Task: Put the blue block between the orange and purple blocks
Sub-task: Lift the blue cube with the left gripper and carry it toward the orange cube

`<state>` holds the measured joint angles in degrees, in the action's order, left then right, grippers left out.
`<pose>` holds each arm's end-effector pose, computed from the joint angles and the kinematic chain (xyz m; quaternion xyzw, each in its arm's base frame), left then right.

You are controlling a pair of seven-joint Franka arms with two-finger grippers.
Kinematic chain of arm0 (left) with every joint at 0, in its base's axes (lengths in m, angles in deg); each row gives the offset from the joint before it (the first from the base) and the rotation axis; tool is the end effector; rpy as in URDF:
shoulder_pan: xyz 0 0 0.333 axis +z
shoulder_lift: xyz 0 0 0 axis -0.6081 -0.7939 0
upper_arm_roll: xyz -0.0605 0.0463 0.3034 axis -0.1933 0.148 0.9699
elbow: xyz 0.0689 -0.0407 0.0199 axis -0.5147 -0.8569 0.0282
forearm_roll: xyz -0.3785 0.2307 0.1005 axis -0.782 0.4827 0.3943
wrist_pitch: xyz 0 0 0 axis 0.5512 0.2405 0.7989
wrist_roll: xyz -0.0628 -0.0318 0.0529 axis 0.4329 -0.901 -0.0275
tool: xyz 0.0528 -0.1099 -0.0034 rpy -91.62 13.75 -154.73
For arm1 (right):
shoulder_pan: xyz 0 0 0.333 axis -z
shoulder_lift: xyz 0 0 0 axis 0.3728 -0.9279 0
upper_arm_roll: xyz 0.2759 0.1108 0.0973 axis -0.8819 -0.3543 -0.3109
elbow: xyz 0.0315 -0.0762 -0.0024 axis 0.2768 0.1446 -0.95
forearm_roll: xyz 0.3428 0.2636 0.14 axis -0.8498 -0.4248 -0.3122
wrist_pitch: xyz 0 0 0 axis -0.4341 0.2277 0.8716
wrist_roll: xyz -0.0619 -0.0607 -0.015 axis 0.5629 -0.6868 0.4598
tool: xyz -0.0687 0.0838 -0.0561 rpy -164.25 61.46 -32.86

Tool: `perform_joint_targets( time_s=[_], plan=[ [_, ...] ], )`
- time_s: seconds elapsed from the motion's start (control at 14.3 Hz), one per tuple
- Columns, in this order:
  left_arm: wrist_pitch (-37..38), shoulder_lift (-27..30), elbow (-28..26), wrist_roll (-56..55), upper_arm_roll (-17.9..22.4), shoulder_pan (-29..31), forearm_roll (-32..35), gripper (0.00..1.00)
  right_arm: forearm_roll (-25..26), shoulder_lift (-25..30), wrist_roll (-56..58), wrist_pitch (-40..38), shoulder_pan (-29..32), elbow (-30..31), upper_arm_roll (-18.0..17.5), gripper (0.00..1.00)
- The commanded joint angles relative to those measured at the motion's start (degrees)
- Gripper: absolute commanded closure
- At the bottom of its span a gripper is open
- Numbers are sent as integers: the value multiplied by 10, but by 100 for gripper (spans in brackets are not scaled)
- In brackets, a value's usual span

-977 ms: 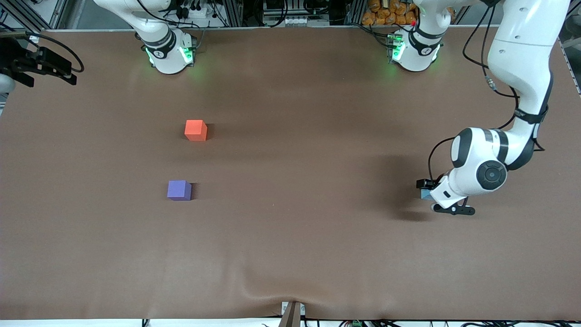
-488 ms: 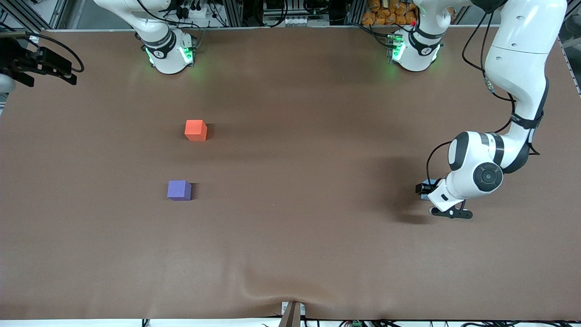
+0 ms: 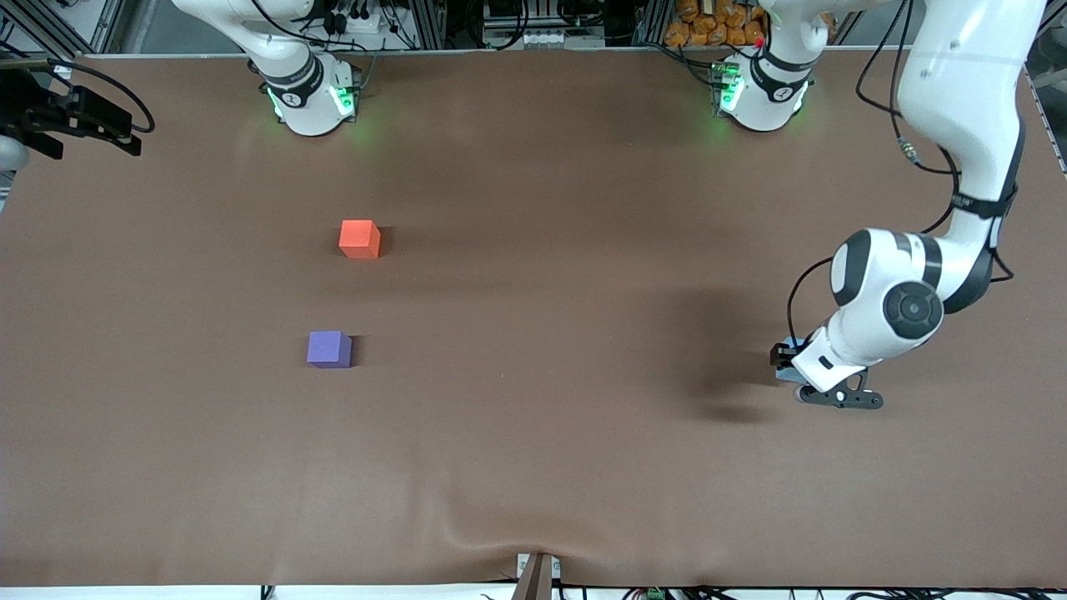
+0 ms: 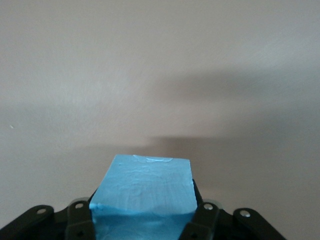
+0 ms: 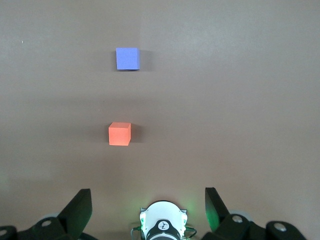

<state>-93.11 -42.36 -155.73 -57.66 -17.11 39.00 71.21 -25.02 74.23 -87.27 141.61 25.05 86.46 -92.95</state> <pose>0.6940 -0.0981 0.2203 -0.9981 0.0580 -0.0097 0.0155 0.5625 0.0196 0.6761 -0.9969 -0.0171 0.0768 0.0080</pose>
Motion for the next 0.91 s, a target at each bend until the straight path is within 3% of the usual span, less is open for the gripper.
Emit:
perform_joint_targets(
  time_s=[0.0, 0.14, 0.35, 0.49, 0.7, 0.84],
  plan=[
    [80, 33, 27, -76, -33, -30, 11, 100, 2, 10, -9, -3, 4, 9, -4, 0],
    [142, 30, 66, -149, -64, -65, 11, 100, 2, 9, -9, -6, 4, 9, -4, 0],
    [176, 16, 96, -264, -67, -161, 3, 100, 2, 9, -9, -7, 4, 9, -4, 0],
    [176, -24, 120, -360, -67, -232, -5, 100, 2, 7, -9, -7, 4, 9, -4, 0],
    [174, -114, 204, -503, -63, -338, 2, 100, 1, 6, -9, -6, 4, 9, -4, 0],
    [152, -152, 238, -531, -47, -382, 3, 100, 1, 6, -9, -5, 4, 9, -4, 0]
  ],
)
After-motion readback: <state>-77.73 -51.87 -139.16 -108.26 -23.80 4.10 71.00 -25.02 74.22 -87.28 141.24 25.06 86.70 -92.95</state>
